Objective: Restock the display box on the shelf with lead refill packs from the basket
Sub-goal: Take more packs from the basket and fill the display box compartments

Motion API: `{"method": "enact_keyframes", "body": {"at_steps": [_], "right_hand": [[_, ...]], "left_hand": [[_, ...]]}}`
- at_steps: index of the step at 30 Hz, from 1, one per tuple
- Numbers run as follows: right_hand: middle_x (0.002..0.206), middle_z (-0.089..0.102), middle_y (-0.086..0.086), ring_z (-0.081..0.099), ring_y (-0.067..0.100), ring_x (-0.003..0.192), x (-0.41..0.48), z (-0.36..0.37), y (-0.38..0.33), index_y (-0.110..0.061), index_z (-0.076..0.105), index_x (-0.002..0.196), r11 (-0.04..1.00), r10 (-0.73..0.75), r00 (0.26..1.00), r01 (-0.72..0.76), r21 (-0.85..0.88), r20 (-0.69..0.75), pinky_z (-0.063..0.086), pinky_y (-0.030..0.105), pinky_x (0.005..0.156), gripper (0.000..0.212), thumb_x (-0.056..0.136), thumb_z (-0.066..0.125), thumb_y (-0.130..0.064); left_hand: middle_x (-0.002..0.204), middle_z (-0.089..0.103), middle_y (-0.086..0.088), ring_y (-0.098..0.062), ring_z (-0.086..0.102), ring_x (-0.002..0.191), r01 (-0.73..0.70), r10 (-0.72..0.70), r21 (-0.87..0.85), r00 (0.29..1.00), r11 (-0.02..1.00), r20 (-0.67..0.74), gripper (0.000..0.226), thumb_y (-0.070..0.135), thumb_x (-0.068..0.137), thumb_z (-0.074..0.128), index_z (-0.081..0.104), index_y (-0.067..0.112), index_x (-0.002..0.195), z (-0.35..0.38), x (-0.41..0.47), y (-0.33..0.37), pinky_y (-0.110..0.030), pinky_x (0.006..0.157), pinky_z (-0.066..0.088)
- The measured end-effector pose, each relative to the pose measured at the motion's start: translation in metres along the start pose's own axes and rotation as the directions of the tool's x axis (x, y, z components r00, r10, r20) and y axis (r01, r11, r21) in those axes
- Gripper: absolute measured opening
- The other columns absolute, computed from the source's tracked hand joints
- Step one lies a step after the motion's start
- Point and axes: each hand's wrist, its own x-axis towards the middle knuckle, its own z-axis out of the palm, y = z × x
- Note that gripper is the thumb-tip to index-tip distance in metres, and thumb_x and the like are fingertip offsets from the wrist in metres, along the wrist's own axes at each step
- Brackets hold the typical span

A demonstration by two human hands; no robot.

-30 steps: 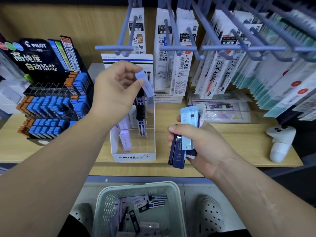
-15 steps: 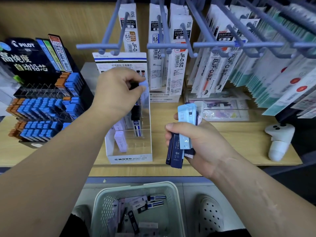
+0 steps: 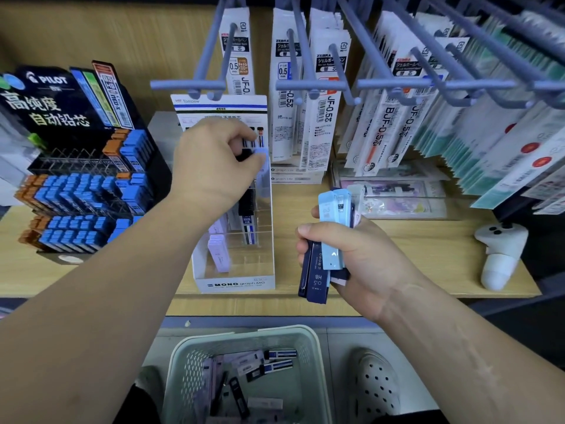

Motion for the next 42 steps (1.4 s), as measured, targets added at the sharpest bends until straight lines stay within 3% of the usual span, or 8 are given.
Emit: {"method": "enact_keyframes", "body": {"at_steps": [5, 9, 14, 22, 26, 33, 36, 42], "right_hand": [[0.075, 0.067, 0.010, 0.063, 0.021, 0.066, 0.000, 0.003, 0.001, -0.016, 0.060, 0.091, 0.999, 0.015, 0.999, -0.017, 0.052, 0.035, 0.053, 0.035, 0.072, 0.023, 0.082, 0.073, 0.000], [0.076, 0.065, 0.011, 0.062, 0.021, 0.063, -0.001, 0.010, 0.002, -0.014, 0.061, 0.091, 0.999, 0.044, 0.987, -0.047, 0.015, 0.152, 0.052, 0.033, 0.065, 0.031, 0.070, 0.078, 0.001], [0.072, 0.063, 0.007, 0.062, 0.019, 0.062, 0.000, 0.027, 0.009, -0.021, 0.072, 0.074, 0.997, 0.050, 0.959, -0.033, -0.066, 0.277, 0.053, 0.035, 0.066, 0.021, 0.066, 0.073, -0.002], [0.071, 0.062, 0.006, 0.059, 0.019, 0.062, 0.001, 0.037, 0.022, -0.016, 0.071, 0.077, 0.998, 0.062, 0.956, -0.053, -0.041, 0.285, 0.053, 0.034, 0.062, 0.023, 0.081, 0.071, 0.007], [0.075, 0.062, 0.005, 0.058, 0.017, 0.061, 0.003, 0.034, 0.023, -0.013, 0.070, 0.084, 0.986, 0.131, 0.947, -0.156, 0.063, 0.293, 0.054, 0.032, 0.061, 0.018, 0.071, 0.082, -0.007], [0.071, 0.064, 0.007, 0.060, 0.018, 0.058, 0.006, 0.029, 0.022, -0.008, 0.073, 0.075, 0.940, 0.213, 0.952, -0.261, 0.218, 0.221, 0.054, 0.032, 0.060, 0.033, 0.055, 0.092, -0.026], [0.072, 0.063, 0.006, 0.060, 0.017, 0.059, 0.009, 0.025, 0.019, -0.008, 0.073, 0.082, 0.937, 0.201, 0.960, -0.246, 0.249, 0.194, 0.051, 0.034, 0.067, 0.037, 0.055, 0.085, -0.031], [0.076, 0.064, 0.005, 0.061, 0.017, 0.063, 0.013, 0.020, 0.012, -0.014, 0.071, 0.073, 0.942, 0.160, 0.981, -0.186, 0.281, 0.110, 0.053, 0.033, 0.068, 0.014, 0.070, 0.082, -0.023]], "left_hand": [[0.068, 0.059, 0.010, -0.001, 0.048, 0.057, 0.103, -0.108, -0.186, 0.994, 0.977, -0.018, 0.005, 0.026, 0.087, 0.070, 0.070, 0.028, 0.083, -0.023, -0.009, 0.002, -0.020, 0.062, 0.043], [0.071, 0.069, -0.001, -0.006, 0.057, 0.064, 0.355, -0.248, -0.472, 0.929, 0.807, 0.275, 0.008, 0.018, 0.087, 0.072, 0.075, 0.023, 0.082, -0.038, -0.038, 0.021, -0.016, 0.060, 0.047], [0.073, 0.066, -0.002, -0.002, 0.055, 0.057, 0.486, -0.174, -0.557, 0.837, 0.674, 0.519, 0.011, 0.010, 0.084, 0.073, 0.075, 0.011, 0.095, -0.046, -0.067, 0.034, -0.012, 0.055, 0.045], [0.070, 0.060, -0.020, -0.027, 0.056, 0.044, 0.615, -0.250, -0.572, 0.769, 0.543, 0.589, 0.015, 0.002, 0.083, 0.074, 0.068, -0.007, 0.093, -0.043, -0.078, 0.029, -0.025, 0.042, 0.047], [0.063, 0.059, -0.018, -0.026, 0.054, 0.045, 0.705, -0.291, -0.576, 0.702, 0.414, 0.650, 0.014, 0.003, 0.087, 0.069, 0.063, -0.007, 0.094, -0.040, -0.079, 0.029, -0.019, 0.037, 0.040], [0.071, 0.063, -0.015, -0.022, 0.057, 0.057, 0.737, -0.356, -0.613, 0.675, 0.285, 0.646, 0.008, 0.008, 0.092, 0.065, 0.067, 0.001, 0.094, -0.029, -0.076, 0.026, -0.027, 0.057, 0.049], [0.074, 0.067, -0.013, -0.017, 0.059, 0.061, 0.716, -0.413, -0.650, 0.688, 0.254, 0.597, 0.006, 0.009, 0.091, 0.065, 0.068, 0.004, 0.093, -0.028, -0.071, 0.022, -0.026, 0.059, 0.051], [0.074, 0.069, -0.009, -0.016, 0.061, 0.060, 0.643, -0.489, -0.734, 0.723, 0.219, 0.488, 0.007, 0.010, 0.092, 0.065, 0.067, 0.004, 0.094, -0.038, -0.053, 0.007, -0.025, 0.056, 0.052]]}}
